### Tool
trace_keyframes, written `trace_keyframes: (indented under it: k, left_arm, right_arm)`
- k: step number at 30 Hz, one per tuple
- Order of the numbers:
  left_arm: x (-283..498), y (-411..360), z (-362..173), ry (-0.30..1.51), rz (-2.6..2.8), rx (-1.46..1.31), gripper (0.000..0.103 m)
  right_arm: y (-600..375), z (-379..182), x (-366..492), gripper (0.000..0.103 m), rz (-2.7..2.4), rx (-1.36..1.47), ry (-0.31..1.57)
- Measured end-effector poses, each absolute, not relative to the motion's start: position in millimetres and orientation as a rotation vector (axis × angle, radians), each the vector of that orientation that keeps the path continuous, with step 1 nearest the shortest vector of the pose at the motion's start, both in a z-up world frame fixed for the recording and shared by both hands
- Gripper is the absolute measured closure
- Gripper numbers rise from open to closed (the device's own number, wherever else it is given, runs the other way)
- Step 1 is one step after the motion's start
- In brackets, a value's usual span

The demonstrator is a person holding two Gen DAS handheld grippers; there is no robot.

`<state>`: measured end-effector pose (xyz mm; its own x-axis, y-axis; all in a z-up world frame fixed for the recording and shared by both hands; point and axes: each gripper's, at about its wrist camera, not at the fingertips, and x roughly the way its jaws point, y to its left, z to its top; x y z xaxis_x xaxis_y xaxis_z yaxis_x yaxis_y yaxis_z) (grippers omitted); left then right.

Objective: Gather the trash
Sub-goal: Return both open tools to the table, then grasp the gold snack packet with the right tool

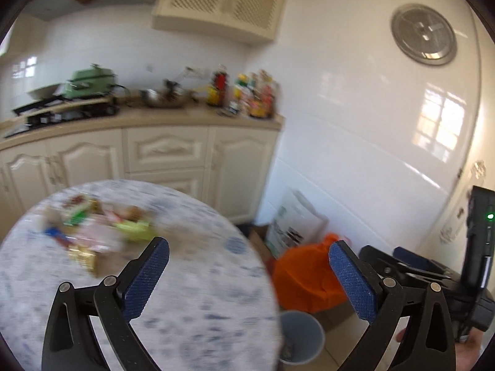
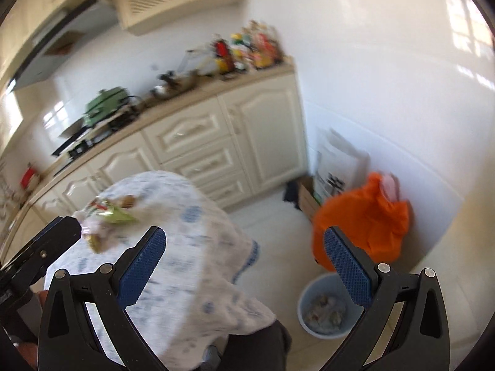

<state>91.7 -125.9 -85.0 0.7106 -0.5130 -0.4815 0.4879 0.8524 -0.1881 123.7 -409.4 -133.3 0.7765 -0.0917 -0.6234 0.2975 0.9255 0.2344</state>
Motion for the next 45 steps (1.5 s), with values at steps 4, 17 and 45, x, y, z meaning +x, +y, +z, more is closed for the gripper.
trace_keyframes:
  k: [4,17,45]
  left_arm:
    - [77.2,-74.4,-76.0,0.507,-0.475,-0.082,0.001]
    - [36.1,21.7,-79.5,0.461,-0.256,-0.099,0.001]
    - [152.5,45.3,-130.1,0.669,-0.177,-0.105,0.001]
  right_arm:
    - [-364.4,-116.7,140.4,0.0,-0.13,0.258,0.62]
    - [-255.2,-101.6,188.2,0.0,0.071,0.104,0.59]
    - [-180.4,-212.8,302.3,0.003,0.325,0.157,0.893]
